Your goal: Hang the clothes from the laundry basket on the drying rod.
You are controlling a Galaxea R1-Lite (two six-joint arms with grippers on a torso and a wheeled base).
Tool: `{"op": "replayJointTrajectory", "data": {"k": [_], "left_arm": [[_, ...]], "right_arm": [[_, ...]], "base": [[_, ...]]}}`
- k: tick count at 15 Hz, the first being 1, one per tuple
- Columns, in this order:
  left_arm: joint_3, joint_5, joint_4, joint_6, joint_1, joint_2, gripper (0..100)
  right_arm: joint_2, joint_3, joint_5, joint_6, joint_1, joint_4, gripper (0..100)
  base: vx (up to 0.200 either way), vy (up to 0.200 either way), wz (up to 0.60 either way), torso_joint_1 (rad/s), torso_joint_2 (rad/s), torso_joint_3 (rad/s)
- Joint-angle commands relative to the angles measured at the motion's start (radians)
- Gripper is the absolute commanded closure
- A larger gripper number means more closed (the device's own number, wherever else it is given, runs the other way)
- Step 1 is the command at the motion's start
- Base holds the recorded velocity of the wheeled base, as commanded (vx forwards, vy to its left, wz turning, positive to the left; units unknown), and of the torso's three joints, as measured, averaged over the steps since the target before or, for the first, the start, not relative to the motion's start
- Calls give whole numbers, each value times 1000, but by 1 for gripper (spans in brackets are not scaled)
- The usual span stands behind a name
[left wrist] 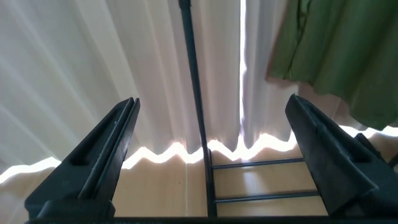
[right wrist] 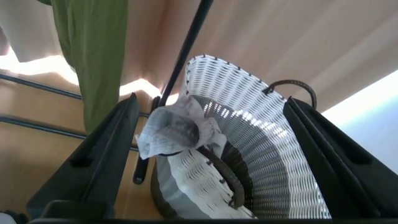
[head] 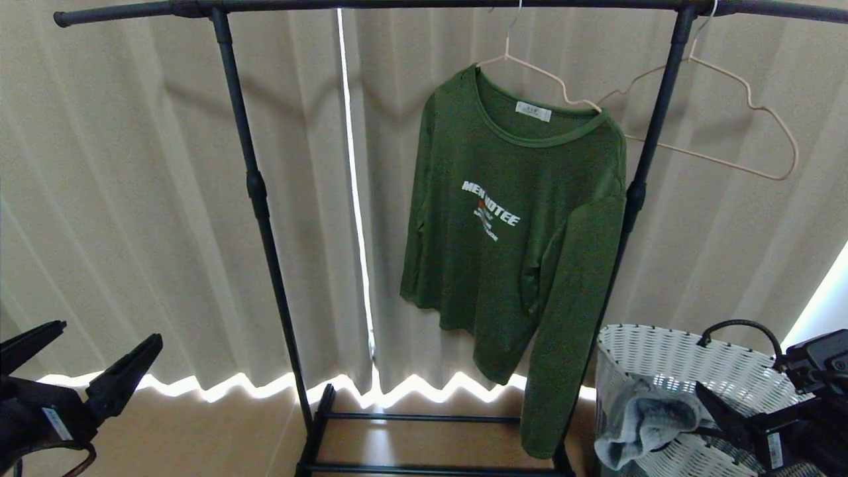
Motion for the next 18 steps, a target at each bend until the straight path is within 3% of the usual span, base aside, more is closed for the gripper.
{"op": "replayJointTrajectory", "data": {"k": [1,3,7,8,10,12,15,18], "left_arm": [[4,0,2,0,-2,-2,0],[4,-2,2,0,-4,-10,0],[10,-2,2,0,-10,-30,0],[11,-3,3,0,-15,-35,0],[11,-56,5,-2,-25,-30,0],[11,-125,6,-5,-51,-27,0],[-7,-157,6,-6,-73,-33,0],[-10,-157,5,-11,-61,-53,0]], "right_arm": [[-1,4,0,-1,0,0,0],[-1,5,0,-1,0,0,0],[-1,37,9,1,0,5,0],[2,40,26,3,0,13,0],[21,33,162,-11,0,43,0],[71,7,176,-63,-1,108,0],[217,-182,187,-70,-3,399,0],[329,-329,184,-71,-41,530,0]], "base": [[0,-200,0,-7,-2,7],[0,-200,0,15,5,2],[0,0,0,0,0,0],[0,0,0,0,0,0],[0,0,0,0,0,0],[0,0,0,0,0,0],[0,0,0,0,0,0],[0,0,0,0,0,0]]}}
